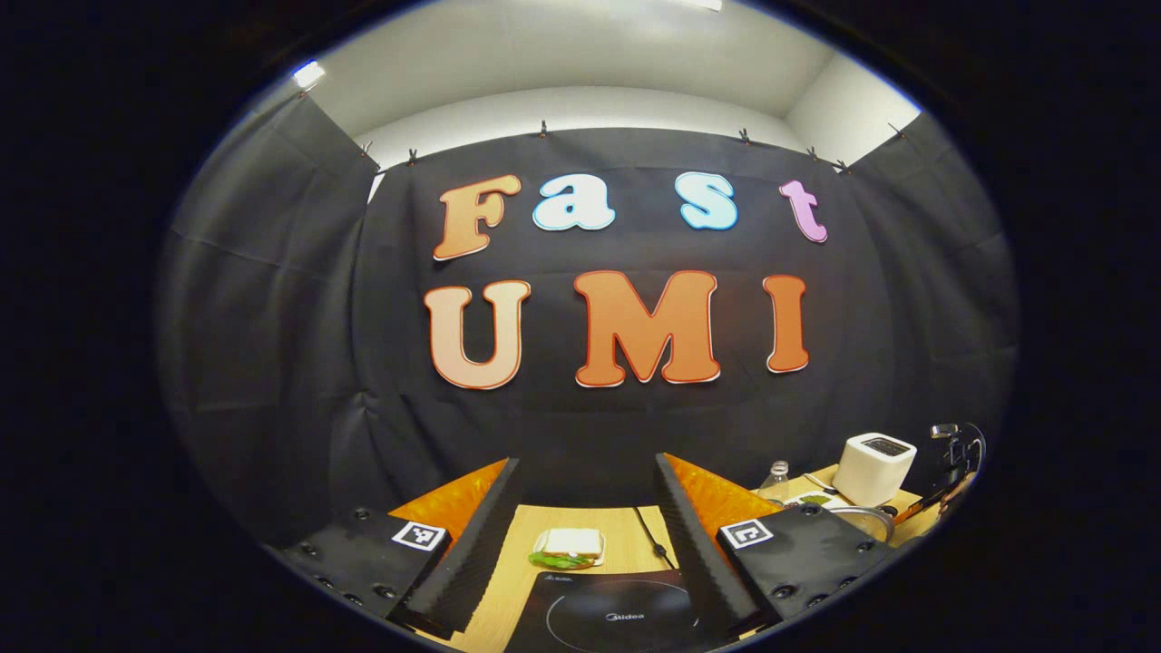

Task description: First push the handle of the pot to place it horizontally, then grasp the pot with both hands and set it on the induction cooktop.

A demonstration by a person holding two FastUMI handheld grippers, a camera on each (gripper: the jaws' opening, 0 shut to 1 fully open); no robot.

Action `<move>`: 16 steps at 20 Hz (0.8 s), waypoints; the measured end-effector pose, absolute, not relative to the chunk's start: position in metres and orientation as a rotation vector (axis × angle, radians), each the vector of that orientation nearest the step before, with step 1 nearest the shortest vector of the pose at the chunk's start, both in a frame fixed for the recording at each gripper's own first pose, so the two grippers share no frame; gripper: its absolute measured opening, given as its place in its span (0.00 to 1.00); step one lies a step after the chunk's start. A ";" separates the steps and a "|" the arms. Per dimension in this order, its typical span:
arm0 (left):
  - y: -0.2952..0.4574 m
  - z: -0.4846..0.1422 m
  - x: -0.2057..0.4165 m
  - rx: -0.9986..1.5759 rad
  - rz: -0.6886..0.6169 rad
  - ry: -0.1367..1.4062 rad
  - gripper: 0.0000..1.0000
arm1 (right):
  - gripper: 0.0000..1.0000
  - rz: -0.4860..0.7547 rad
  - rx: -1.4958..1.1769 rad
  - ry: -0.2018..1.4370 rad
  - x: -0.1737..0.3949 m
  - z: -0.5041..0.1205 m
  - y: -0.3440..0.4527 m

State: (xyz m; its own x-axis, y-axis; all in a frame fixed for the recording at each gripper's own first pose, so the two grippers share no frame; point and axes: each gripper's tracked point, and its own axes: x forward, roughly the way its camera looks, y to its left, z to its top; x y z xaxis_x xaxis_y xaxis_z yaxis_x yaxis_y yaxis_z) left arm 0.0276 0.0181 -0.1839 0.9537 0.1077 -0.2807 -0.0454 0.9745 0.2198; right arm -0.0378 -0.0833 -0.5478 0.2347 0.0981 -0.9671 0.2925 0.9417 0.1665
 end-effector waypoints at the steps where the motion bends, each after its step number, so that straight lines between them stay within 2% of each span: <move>1: 0.014 -0.189 0.027 0.205 0.066 0.307 0.96 | 0.00 -0.135 0.359 1.331 -0.037 -0.544 -0.085; 5: -0.012 -0.221 0.029 0.176 0.023 0.384 0.96 | 0.02 -0.121 0.409 1.248 -0.024 -0.514 -0.089; 7: -0.029 -0.241 0.030 0.151 -0.014 0.435 0.96 | 0.07 -0.077 0.390 1.220 -0.019 -0.502 -0.080; 10: -0.053 -0.273 0.031 0.125 -0.064 0.511 0.96 | 0.31 -0.025 0.345 1.200 -0.014 -0.487 -0.066; 11: -0.061 -0.286 0.030 0.121 -0.073 0.543 0.96 | 0.36 -0.018 0.319 1.193 -0.011 -0.485 -0.064; 12: -0.070 -0.298 0.030 0.112 -0.090 0.574 0.95 | 0.47 -0.012 0.288 1.186 -0.009 -0.484 -0.063; 14: -0.089 -0.317 0.027 0.088 -0.126 0.627 0.97 | 0.60 -0.013 0.257 1.173 -0.004 -0.486 -0.060; 16: -0.105 -0.337 0.022 0.081 -0.163 0.673 0.95 | 0.71 -0.024 0.240 1.174 -0.003 -0.491 -0.061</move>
State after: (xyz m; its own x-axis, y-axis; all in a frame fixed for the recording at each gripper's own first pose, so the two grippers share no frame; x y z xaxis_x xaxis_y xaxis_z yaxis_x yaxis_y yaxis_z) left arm 0.0220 -0.1053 -0.3370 0.7697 -0.1234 -0.6263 0.1761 0.9841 0.0224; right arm -0.0030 -0.0611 -0.4909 0.3893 0.1061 -0.9150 0.1431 0.9743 0.1739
